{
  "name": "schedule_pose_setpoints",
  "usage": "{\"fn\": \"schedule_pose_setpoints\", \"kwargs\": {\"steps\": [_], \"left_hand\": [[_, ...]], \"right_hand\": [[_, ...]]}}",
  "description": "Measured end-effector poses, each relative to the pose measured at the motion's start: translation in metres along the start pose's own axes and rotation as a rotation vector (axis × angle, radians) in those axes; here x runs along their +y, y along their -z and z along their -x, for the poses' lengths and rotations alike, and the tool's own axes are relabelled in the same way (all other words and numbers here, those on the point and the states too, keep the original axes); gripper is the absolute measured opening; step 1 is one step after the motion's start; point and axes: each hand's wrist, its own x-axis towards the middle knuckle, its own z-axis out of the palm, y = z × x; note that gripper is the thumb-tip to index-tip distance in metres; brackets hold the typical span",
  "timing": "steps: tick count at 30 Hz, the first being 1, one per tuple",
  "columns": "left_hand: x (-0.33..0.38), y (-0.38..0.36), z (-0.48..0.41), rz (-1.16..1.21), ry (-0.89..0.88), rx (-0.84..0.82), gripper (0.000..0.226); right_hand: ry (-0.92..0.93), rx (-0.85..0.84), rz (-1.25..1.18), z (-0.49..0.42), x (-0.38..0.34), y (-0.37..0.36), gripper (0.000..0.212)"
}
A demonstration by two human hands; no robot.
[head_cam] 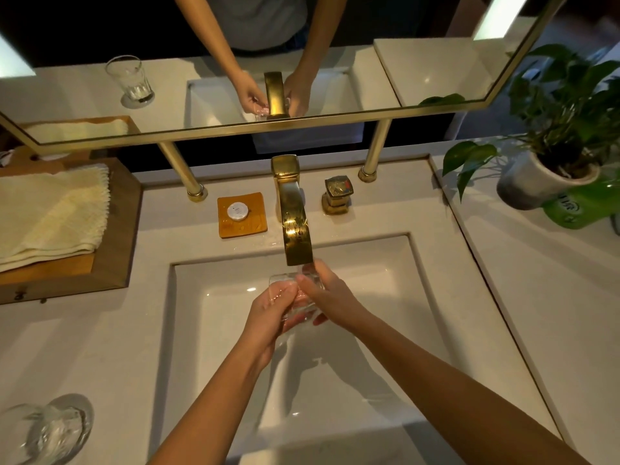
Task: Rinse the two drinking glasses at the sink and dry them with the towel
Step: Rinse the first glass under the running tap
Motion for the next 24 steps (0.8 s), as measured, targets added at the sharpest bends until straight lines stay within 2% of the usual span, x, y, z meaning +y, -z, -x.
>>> {"fn": "schedule_pose_setpoints", "kwargs": {"steps": [2, 4, 8, 10, 14, 17, 20, 22, 24], "left_hand": [[-0.002, -0.002, 0.003, -0.108, -0.072, -0.014, 0.017], [0.001, -0.002, 0.005, -0.191, -0.129, -0.039, 0.015], [0.006, -0.001, 0.003, -0.323, -0.244, -0.044, 0.014], [0.008, -0.003, 0.001, -0.290, -0.252, 0.006, 0.014], [0.012, -0.005, -0.004, -0.116, -0.069, 0.128, 0.023], [0.017, 0.000, -0.004, -0.060, 0.009, 0.037, 0.023], [0.021, 0.003, -0.003, -0.130, -0.061, -0.020, 0.019], [0.020, 0.000, -0.001, -0.177, -0.103, -0.066, 0.021], [0.017, -0.004, 0.000, -0.177, -0.113, -0.069, 0.022]], "right_hand": [[-0.210, -0.023, -0.121, 0.000, -0.005, 0.002, 0.040], [-0.314, -0.076, -0.252, -0.002, -0.006, 0.004, 0.043], [-0.184, -0.120, -0.370, -0.003, -0.001, 0.010, 0.035], [-0.137, -0.174, -0.371, -0.002, -0.004, 0.013, 0.036], [0.011, -0.253, -0.209, 0.000, -0.008, 0.014, 0.052], [0.044, -0.227, -0.166, 0.005, -0.003, 0.010, 0.052], [-0.129, -0.169, -0.329, 0.007, 0.000, 0.008, 0.039], [-0.334, -0.201, -0.539, 0.001, 0.004, 0.010, 0.050], [-0.456, -0.261, -0.701, -0.004, 0.007, 0.011, 0.063]]}}
